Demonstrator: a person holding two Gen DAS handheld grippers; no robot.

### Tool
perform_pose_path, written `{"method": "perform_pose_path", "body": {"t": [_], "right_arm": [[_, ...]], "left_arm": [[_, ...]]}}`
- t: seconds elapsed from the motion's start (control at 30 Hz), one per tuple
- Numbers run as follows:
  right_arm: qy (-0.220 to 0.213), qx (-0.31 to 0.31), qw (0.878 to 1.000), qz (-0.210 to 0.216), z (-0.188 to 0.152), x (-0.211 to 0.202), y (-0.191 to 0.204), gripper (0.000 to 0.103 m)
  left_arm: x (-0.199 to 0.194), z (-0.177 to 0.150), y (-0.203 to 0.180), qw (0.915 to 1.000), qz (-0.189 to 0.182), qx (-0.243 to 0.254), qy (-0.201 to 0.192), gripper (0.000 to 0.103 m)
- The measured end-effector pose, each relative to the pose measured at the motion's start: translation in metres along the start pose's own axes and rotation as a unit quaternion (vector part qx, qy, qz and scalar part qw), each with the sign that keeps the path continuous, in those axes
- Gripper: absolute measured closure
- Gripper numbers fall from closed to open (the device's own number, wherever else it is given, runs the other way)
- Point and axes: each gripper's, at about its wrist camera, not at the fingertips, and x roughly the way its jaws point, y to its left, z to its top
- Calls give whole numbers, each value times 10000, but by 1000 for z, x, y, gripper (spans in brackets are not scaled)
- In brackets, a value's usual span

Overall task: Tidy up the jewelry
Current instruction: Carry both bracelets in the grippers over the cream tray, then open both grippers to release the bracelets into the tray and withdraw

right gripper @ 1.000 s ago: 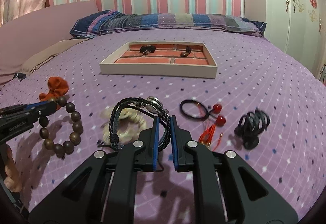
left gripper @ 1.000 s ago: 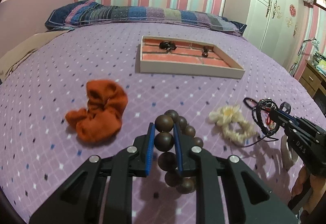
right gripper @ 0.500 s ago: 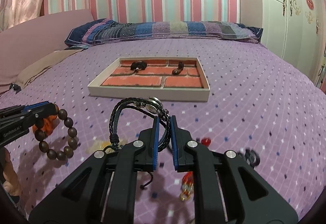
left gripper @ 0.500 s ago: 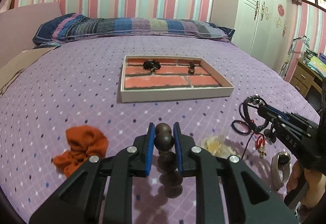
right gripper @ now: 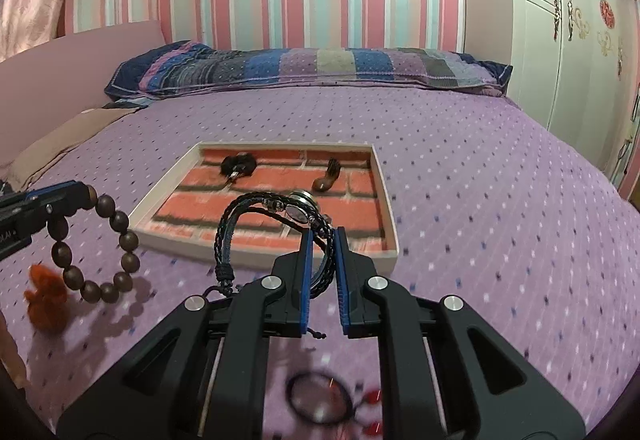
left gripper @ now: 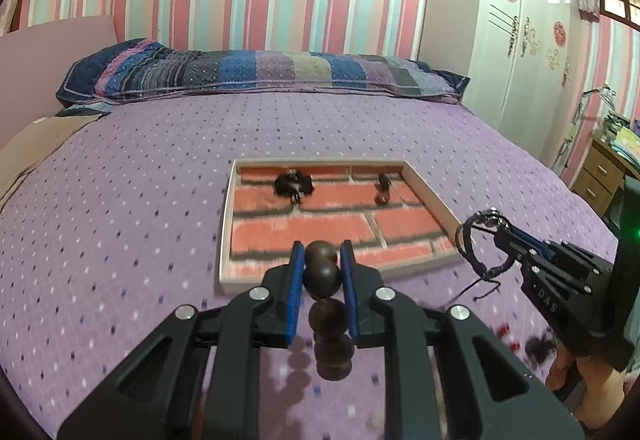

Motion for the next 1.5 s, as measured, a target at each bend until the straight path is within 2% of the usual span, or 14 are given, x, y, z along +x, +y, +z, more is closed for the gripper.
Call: {"method": "perform_pose_path", "body": {"t": [0.23,0.43,0.6,0.83,1.17,1.3,1.4,1.47,1.5], "right_arm": [[45,-59,9998,-164,39,49,-5,91],[276,47,9993,-230,56,98,-7,91],[594,98,9978,-290,55,138,-9,91],[1272,350,9906,-364,44,189,-19,91],[1791,300,9810,-690,47,226,-27,91],[1926,309,9783,-698,46,233,-28,91],[1949,234,9777,-740,47,233,-26,91],[1934,215,9787,-660,46,231,-26,86],[1916,205,9792,-629,48,231,-26,75]], "left_arm": [[58,47,14,9994,245,-227,100,84],[107,63,22,9983,417,-290,300,84],[152,58,26,9960,564,-284,635,84],[196,52,38,9919,815,-237,943,84],[245,50,63,9808,1188,-314,1518,84],[247,49,64,9793,1196,-308,1603,84],[256,45,63,9739,1186,-240,1918,82],[256,45,62,9737,1236,-155,1909,82],[255,45,61,9736,1249,-135,1907,82]]}}
